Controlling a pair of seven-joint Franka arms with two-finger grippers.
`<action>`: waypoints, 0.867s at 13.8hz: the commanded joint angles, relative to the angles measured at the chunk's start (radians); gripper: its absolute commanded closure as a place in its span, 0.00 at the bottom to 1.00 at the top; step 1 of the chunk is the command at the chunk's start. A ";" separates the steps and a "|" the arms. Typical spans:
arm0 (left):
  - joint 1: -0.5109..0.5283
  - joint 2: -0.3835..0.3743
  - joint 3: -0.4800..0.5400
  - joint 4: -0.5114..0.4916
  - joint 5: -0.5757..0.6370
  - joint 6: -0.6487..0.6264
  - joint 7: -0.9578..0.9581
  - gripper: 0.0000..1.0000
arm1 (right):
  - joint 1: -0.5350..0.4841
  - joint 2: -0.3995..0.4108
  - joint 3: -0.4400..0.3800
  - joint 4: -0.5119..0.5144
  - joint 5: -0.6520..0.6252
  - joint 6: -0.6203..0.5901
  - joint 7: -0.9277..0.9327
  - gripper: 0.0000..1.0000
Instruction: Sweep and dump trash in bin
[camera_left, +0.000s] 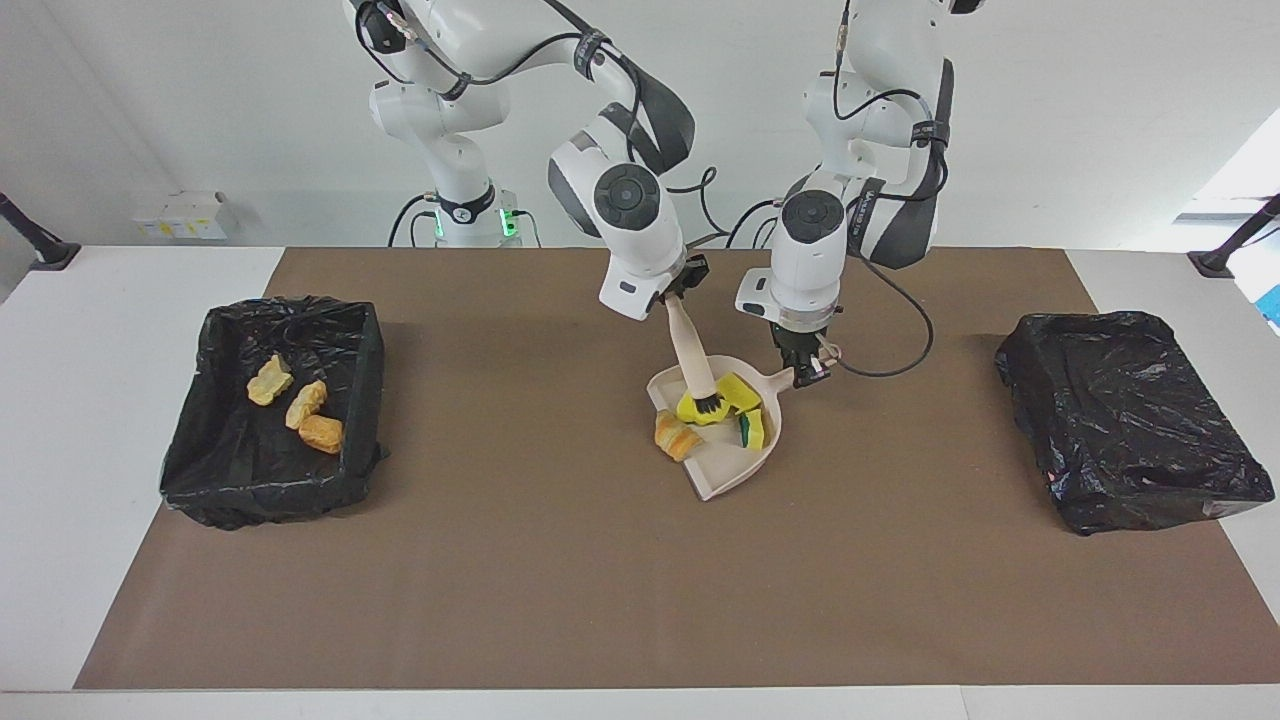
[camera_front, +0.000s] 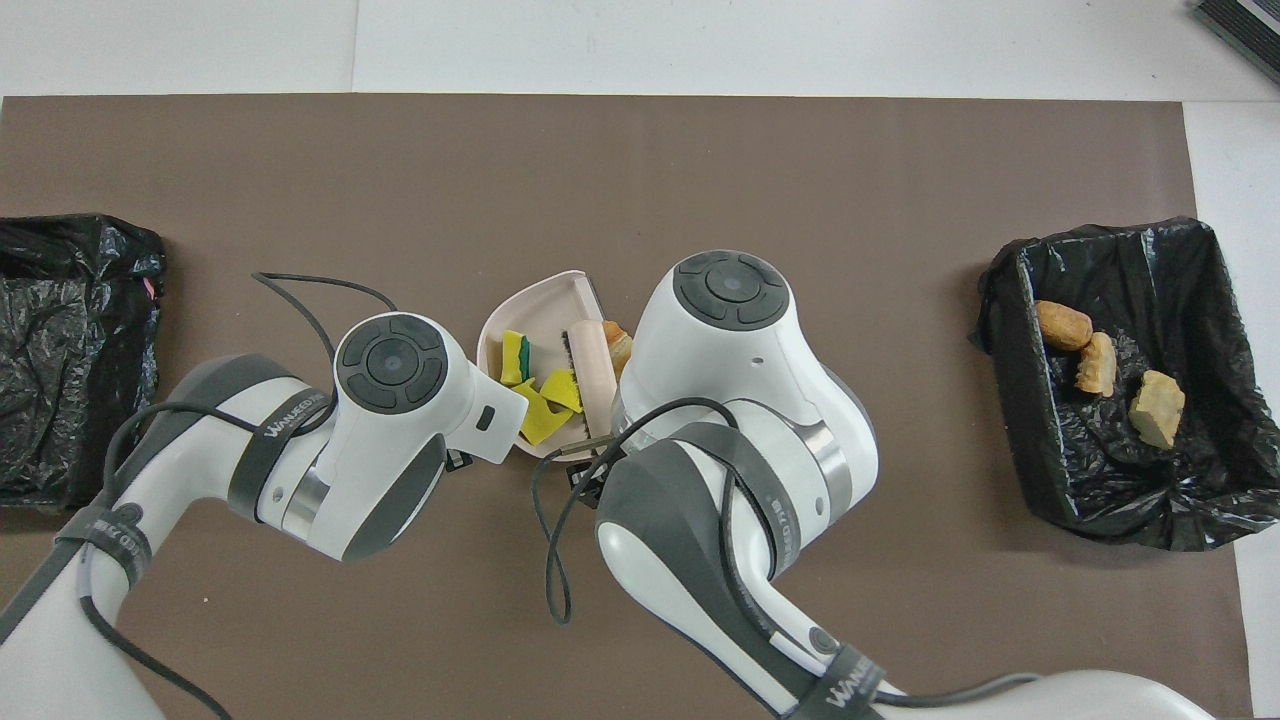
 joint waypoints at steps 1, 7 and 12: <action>0.007 -0.028 -0.002 -0.034 0.018 0.009 -0.015 1.00 | -0.064 -0.020 0.001 -0.021 0.010 -0.015 -0.005 1.00; 0.007 -0.028 -0.002 -0.034 0.018 0.009 -0.014 1.00 | -0.112 0.046 -0.003 -0.071 -0.249 0.094 -0.045 1.00; 0.007 -0.029 -0.002 -0.035 0.018 0.009 -0.009 1.00 | -0.075 0.093 0.006 -0.088 -0.290 0.149 -0.160 1.00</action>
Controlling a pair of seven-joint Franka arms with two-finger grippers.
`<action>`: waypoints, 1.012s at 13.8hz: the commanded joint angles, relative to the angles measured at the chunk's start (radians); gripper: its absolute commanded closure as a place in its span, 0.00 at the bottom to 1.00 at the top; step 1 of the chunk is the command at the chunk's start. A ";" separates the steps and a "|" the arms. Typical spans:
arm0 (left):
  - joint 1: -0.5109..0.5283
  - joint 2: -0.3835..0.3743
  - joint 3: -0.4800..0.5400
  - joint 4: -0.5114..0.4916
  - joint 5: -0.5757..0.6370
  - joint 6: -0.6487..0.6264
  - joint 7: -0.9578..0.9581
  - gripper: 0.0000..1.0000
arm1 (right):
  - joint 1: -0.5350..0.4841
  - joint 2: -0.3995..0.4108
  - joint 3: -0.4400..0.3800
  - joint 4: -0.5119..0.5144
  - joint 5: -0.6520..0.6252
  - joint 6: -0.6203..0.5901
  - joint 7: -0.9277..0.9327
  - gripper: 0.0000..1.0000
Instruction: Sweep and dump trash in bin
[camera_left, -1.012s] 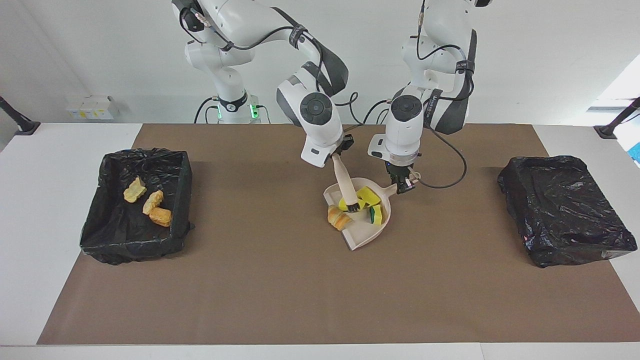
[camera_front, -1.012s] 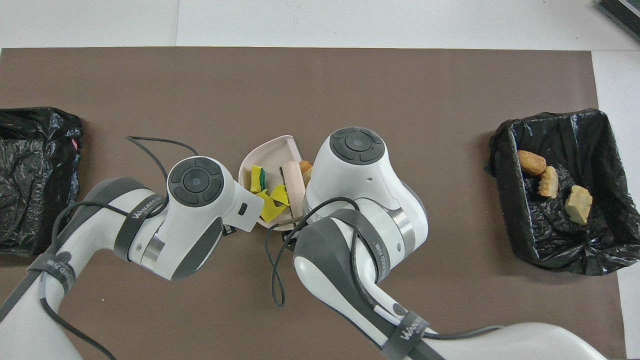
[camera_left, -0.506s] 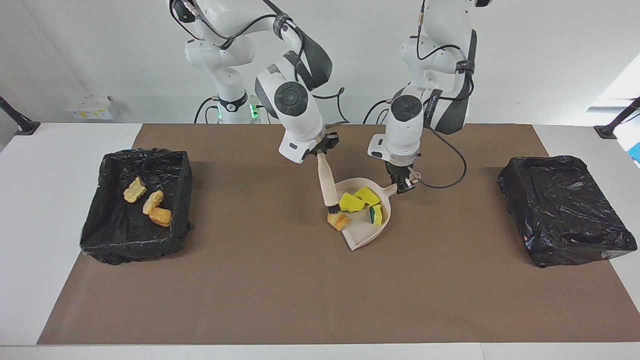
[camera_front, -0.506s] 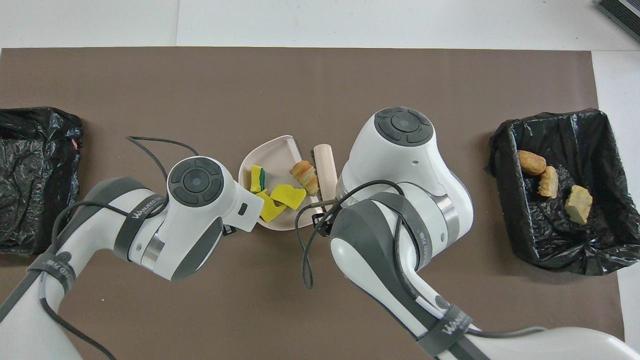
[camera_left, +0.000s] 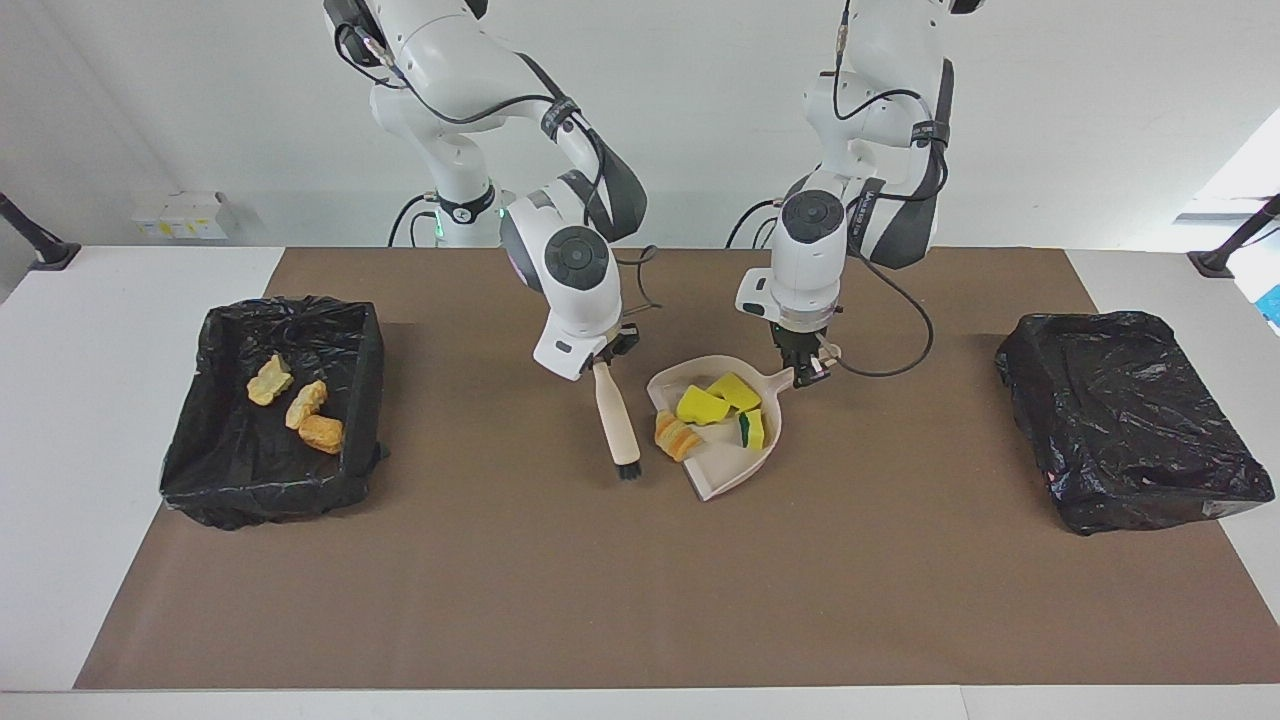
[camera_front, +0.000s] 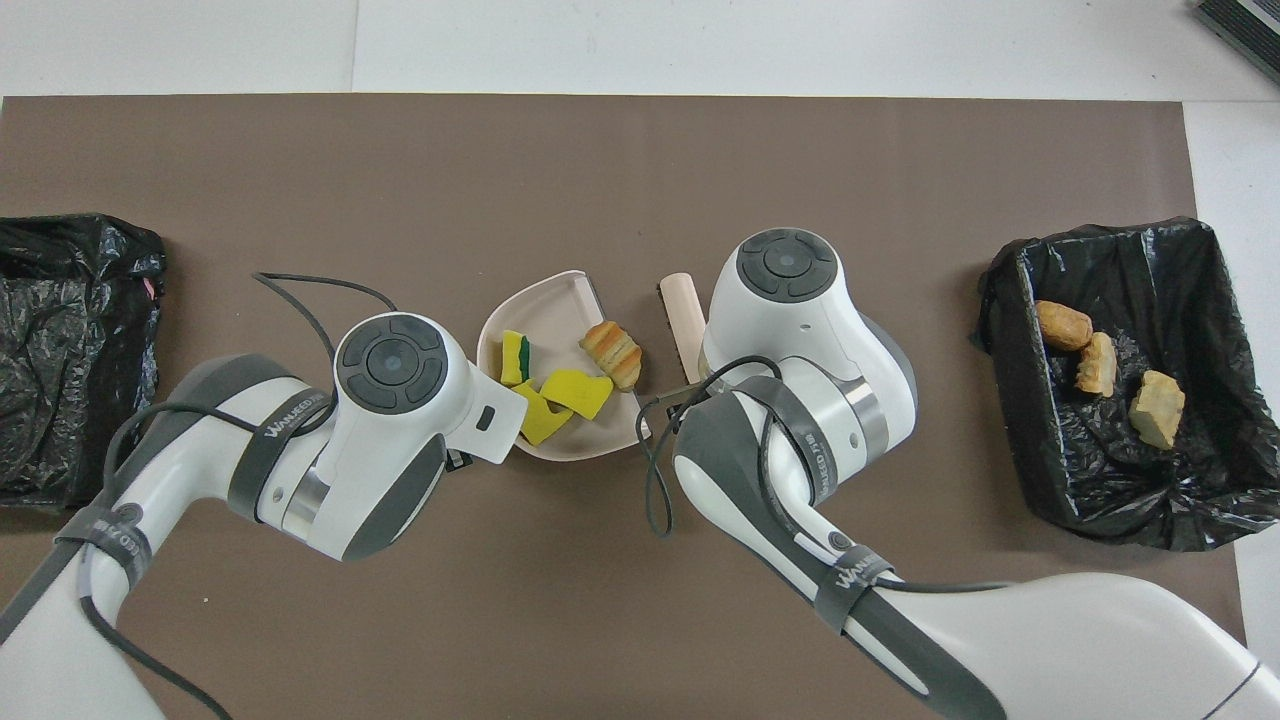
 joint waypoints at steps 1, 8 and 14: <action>0.006 -0.029 -0.002 -0.038 0.018 0.009 -0.007 1.00 | 0.036 -0.024 0.021 -0.031 -0.006 0.010 -0.084 1.00; 0.006 -0.033 -0.002 -0.040 0.018 0.009 -0.009 1.00 | 0.038 -0.042 0.046 -0.001 0.062 -0.051 -0.079 1.00; 0.007 -0.028 0.000 -0.026 0.018 -0.001 0.041 1.00 | -0.053 -0.174 0.046 0.012 0.067 -0.234 -0.067 1.00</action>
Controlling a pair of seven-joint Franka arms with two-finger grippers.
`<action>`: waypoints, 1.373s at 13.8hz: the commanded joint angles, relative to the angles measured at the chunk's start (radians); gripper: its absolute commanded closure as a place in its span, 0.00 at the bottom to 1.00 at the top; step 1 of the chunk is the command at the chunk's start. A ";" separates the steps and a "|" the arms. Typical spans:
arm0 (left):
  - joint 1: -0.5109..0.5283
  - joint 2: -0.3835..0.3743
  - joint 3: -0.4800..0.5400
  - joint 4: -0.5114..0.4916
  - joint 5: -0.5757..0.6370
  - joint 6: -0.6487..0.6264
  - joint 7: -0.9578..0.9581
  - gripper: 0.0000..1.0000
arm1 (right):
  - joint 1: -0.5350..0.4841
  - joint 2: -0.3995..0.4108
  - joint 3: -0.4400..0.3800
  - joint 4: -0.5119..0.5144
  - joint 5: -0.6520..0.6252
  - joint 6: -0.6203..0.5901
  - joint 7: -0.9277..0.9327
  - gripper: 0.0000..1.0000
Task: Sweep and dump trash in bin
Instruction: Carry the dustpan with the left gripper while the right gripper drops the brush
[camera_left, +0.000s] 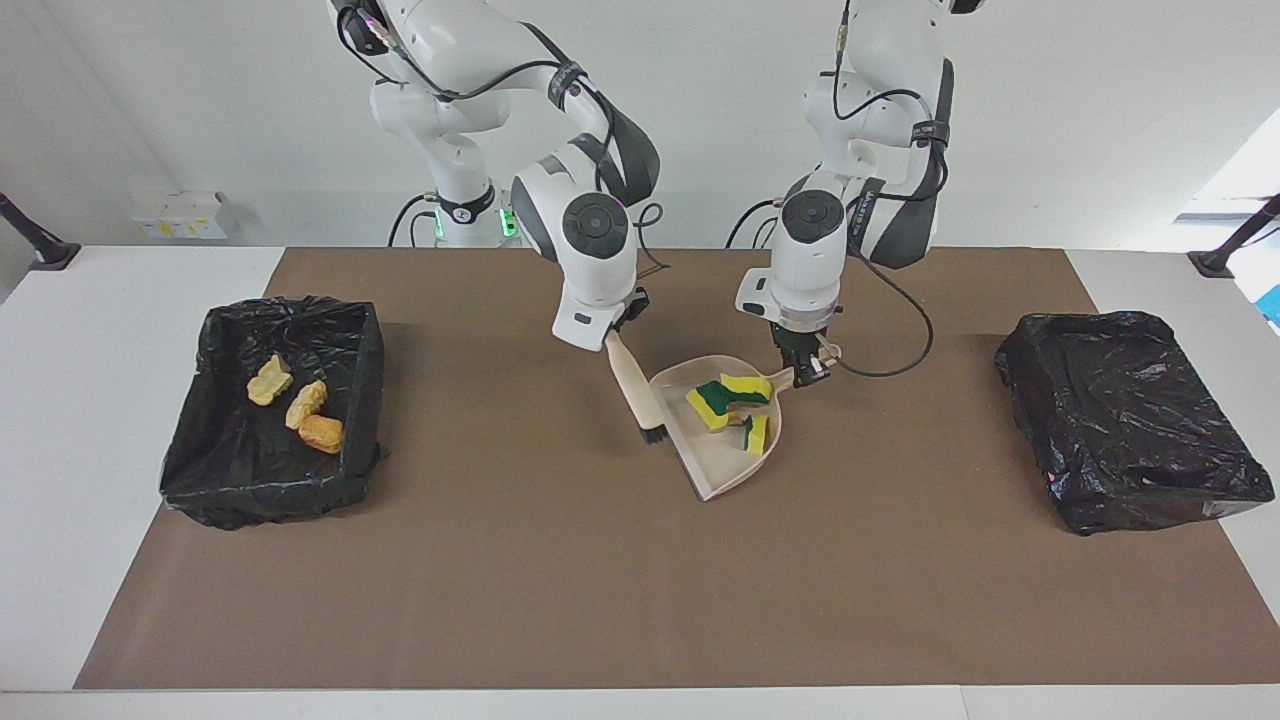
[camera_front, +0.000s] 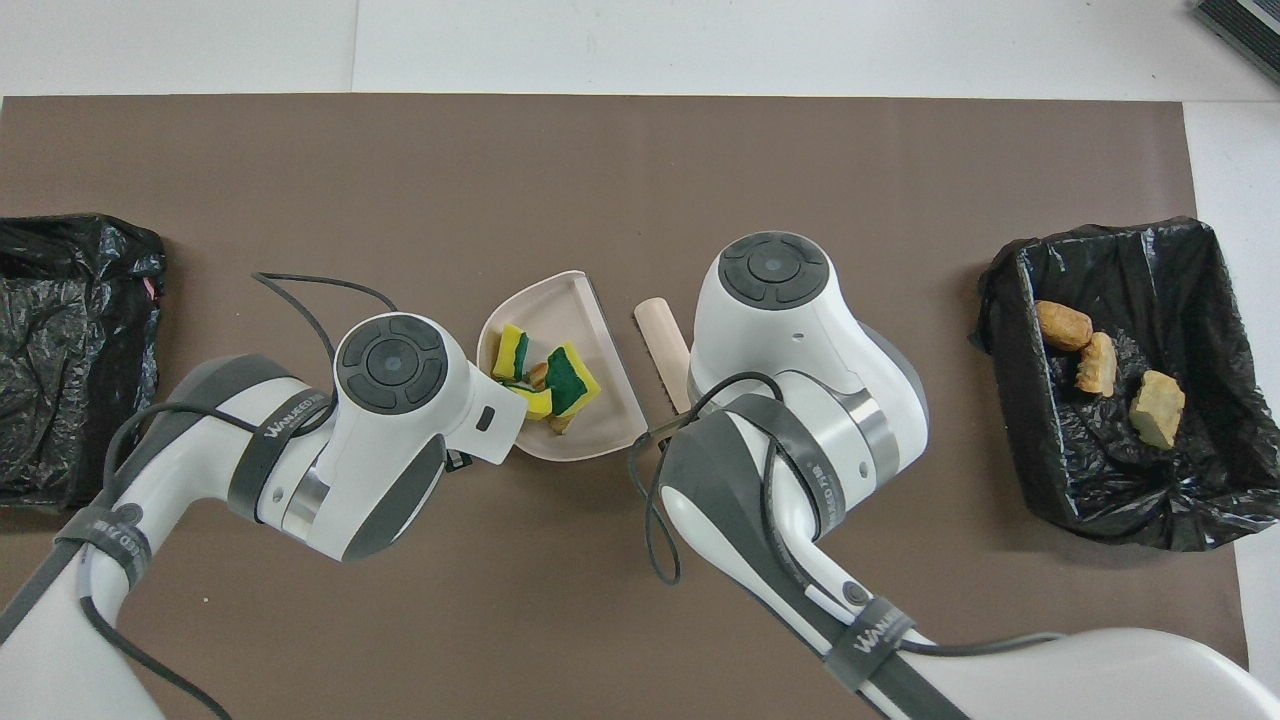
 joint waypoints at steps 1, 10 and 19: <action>0.007 -0.024 0.000 -0.013 0.018 -0.003 0.055 1.00 | -0.025 -0.076 0.007 -0.025 0.024 -0.084 0.024 1.00; 0.278 -0.202 0.013 0.022 0.011 -0.129 0.354 1.00 | 0.158 -0.333 0.007 -0.399 0.206 0.132 0.401 1.00; 0.780 -0.066 0.017 0.328 -0.105 -0.181 0.914 1.00 | 0.389 -0.133 0.005 -0.389 0.203 0.394 0.619 1.00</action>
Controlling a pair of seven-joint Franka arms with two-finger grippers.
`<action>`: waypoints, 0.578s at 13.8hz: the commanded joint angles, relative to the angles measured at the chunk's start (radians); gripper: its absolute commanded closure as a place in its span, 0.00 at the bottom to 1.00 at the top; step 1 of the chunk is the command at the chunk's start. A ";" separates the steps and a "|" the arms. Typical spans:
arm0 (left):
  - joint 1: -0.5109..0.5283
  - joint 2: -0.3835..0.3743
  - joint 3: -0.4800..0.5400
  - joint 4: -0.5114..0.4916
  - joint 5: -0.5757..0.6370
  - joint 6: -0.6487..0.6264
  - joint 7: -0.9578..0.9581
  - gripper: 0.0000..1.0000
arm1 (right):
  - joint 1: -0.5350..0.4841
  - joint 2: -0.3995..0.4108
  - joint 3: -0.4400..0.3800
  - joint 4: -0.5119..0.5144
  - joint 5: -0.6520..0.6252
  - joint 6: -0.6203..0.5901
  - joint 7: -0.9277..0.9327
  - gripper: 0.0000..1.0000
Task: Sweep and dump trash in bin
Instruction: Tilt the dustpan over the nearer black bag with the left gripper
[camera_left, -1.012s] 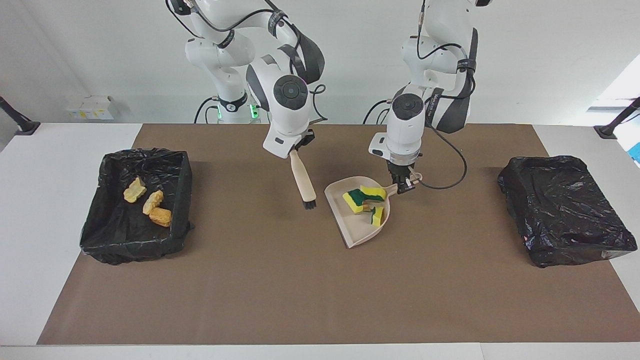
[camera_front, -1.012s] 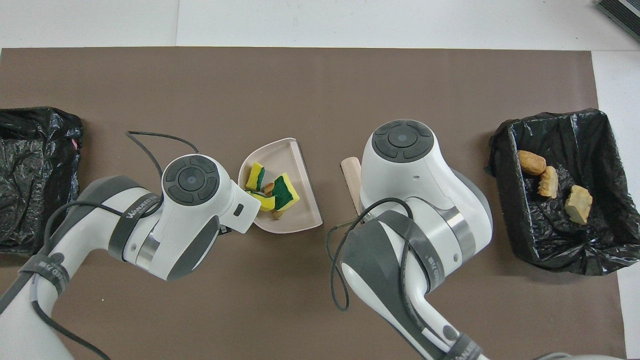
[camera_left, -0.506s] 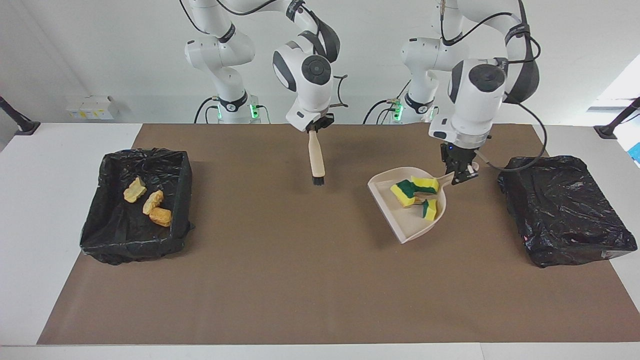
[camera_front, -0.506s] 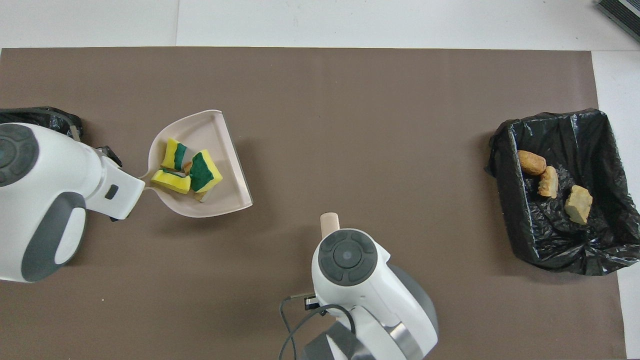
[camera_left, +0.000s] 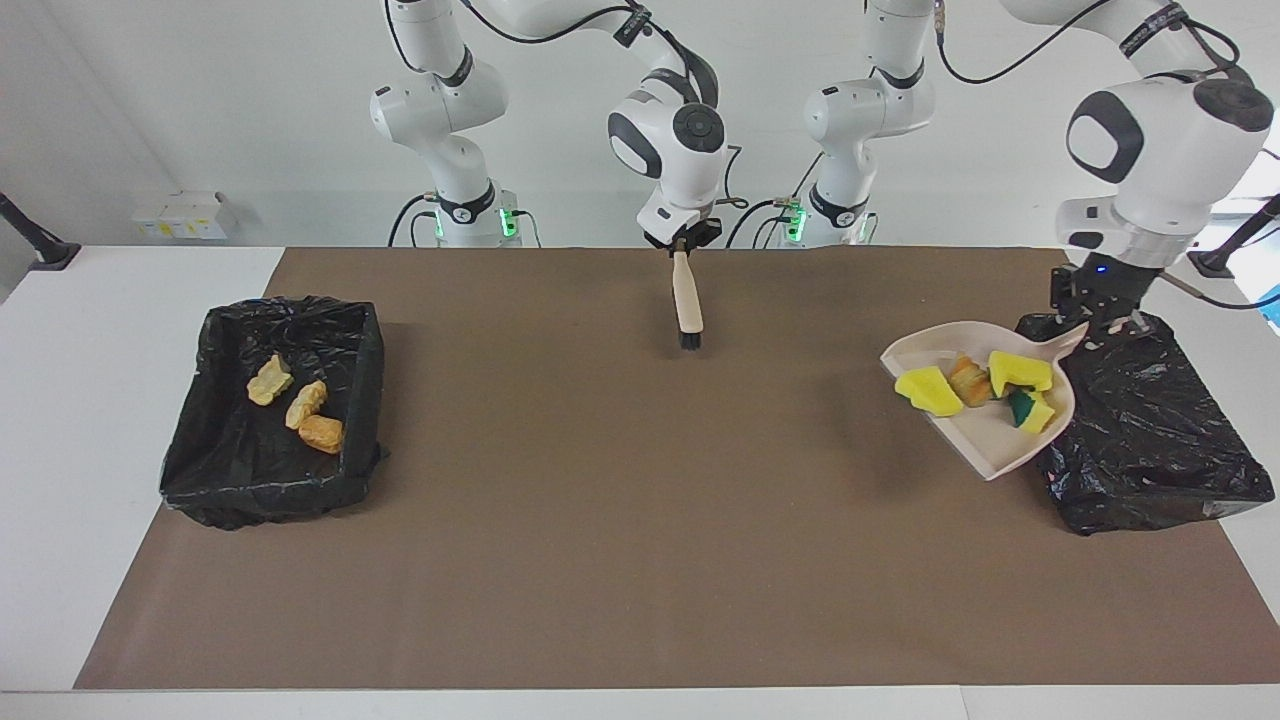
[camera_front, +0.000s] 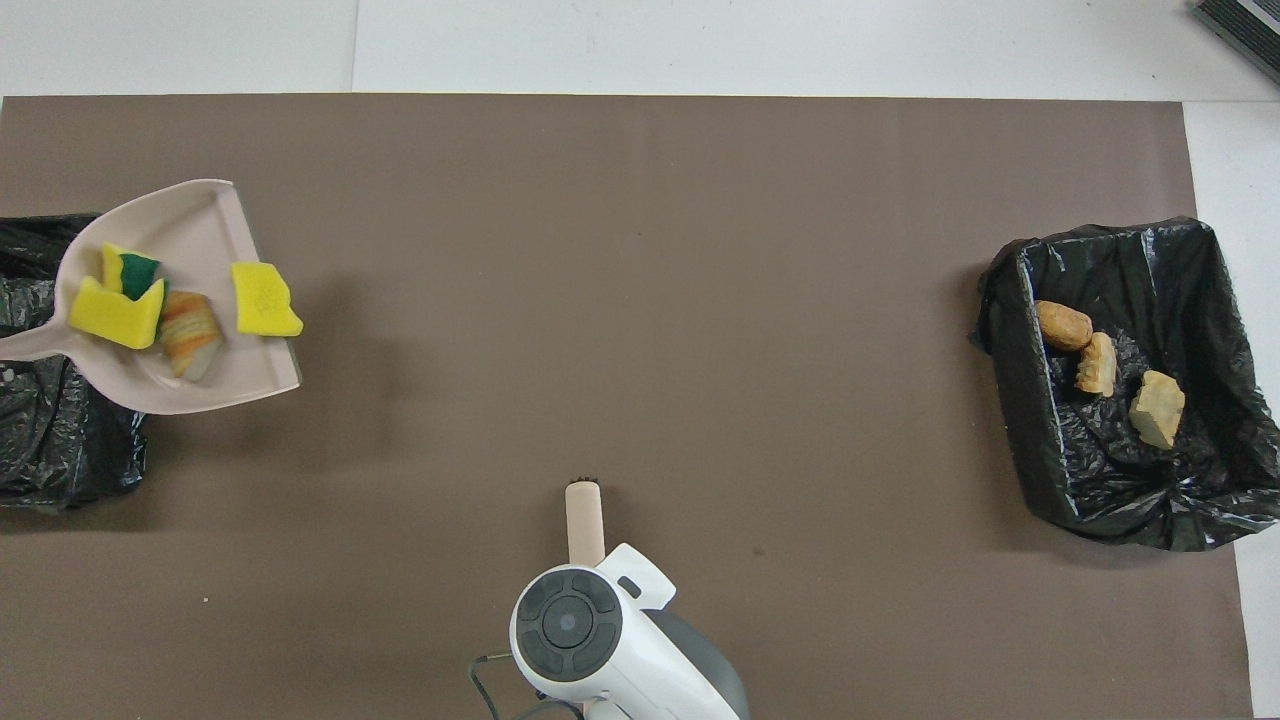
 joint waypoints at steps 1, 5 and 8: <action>0.130 0.098 -0.016 0.178 -0.023 -0.061 0.114 1.00 | 0.008 0.034 -0.004 0.006 0.010 0.039 0.008 1.00; 0.282 0.239 -0.024 0.404 -0.024 -0.166 0.292 1.00 | 0.008 0.066 -0.007 0.020 -0.005 0.033 -0.002 0.33; 0.325 0.338 -0.019 0.560 -0.012 -0.210 0.399 1.00 | -0.001 0.080 -0.007 0.090 -0.048 -0.036 -0.004 0.00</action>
